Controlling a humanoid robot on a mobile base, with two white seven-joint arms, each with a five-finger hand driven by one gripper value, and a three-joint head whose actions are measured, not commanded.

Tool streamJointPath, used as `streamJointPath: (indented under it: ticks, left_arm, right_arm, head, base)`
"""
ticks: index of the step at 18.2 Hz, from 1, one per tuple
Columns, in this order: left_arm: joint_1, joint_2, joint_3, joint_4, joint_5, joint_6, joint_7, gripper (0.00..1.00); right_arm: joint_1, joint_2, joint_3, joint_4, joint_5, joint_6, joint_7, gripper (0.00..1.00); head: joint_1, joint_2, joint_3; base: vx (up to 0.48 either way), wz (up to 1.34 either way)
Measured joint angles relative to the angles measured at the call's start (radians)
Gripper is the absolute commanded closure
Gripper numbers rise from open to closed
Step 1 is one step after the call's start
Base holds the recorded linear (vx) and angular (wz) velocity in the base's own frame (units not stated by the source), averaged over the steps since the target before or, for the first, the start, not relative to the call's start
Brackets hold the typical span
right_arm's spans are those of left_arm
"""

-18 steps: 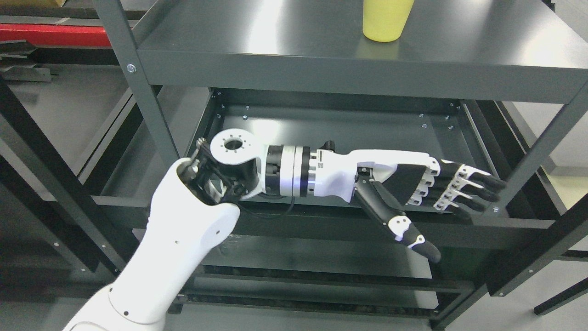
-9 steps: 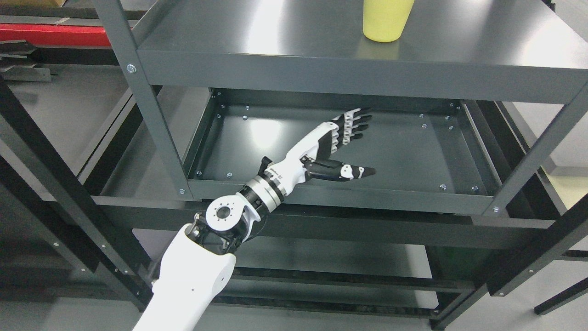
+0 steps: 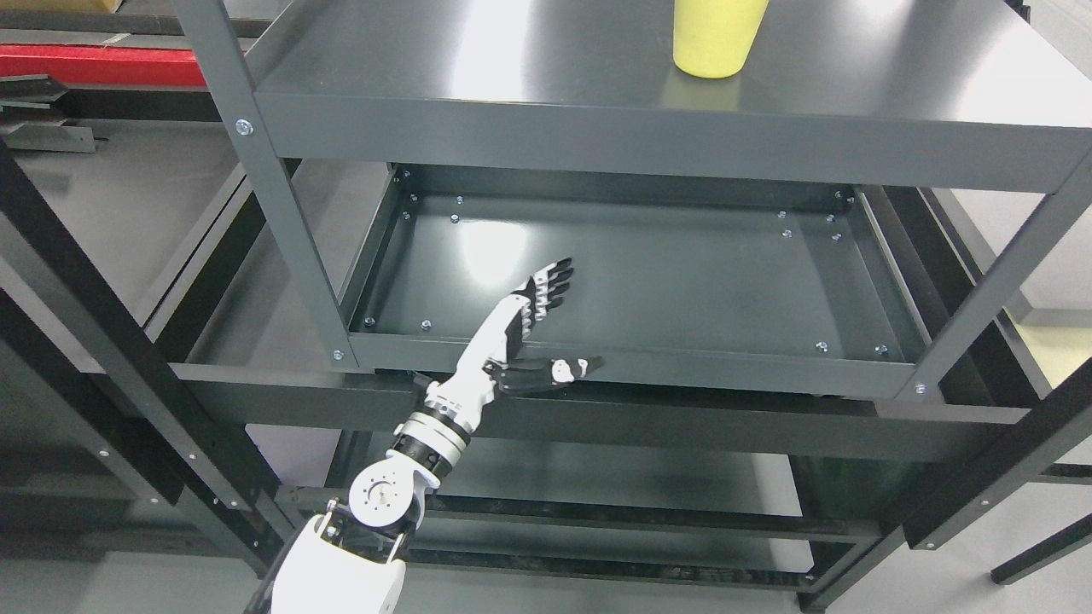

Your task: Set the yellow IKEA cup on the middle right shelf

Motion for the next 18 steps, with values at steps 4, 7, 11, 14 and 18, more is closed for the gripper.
streamJointPath:
  ticks: [4,7,11,14,18]
  left_arm:
    - [0.012,-0.003,0.022,-0.027,-0.018,0.017,0.058,0.02]
    - [0.012,-0.004,0.027,-0.048,-0.024,0.026,0.069,0.02]
    - [0.011,-0.006,0.028,-0.068,-0.027,0.039,0.072,0.02]
    - [0.010,-0.007,0.029,-0.078,-0.027,0.043,0.072,0.02]
    - [0.011,-0.007,0.029,-0.088,-0.026,0.058,0.072,0.02]
  right_arm:
    - [0.000,0.000,0.000,0.000,0.000,0.000,0.000,0.01]
    - [0.000,0.000,0.000,0.000,0.000,0.000,0.000,0.01]
    - [0.000,0.000,0.000,0.000,0.000,0.000,0.000,0.01]
    - [0.000,0.000,0.000,0.000,0.000,0.000,0.000,0.01]
    - [0.000,0.000,0.000,0.000,0.000,0.000,0.000,0.01]
  head:
    - [0.0000,0.000,0.000]
    - [0.0000,0.000,0.000]
    - [0.0000,0.000,0.000]
    - [0.0000,0.000,0.000]
    - [0.0000,0.000,0.000]
  base:
    - [0.000,0.00]
    - [0.000,0.00]
    - [0.000,0.00]
    - [0.000,0.00]
    - [0.000,0.00]
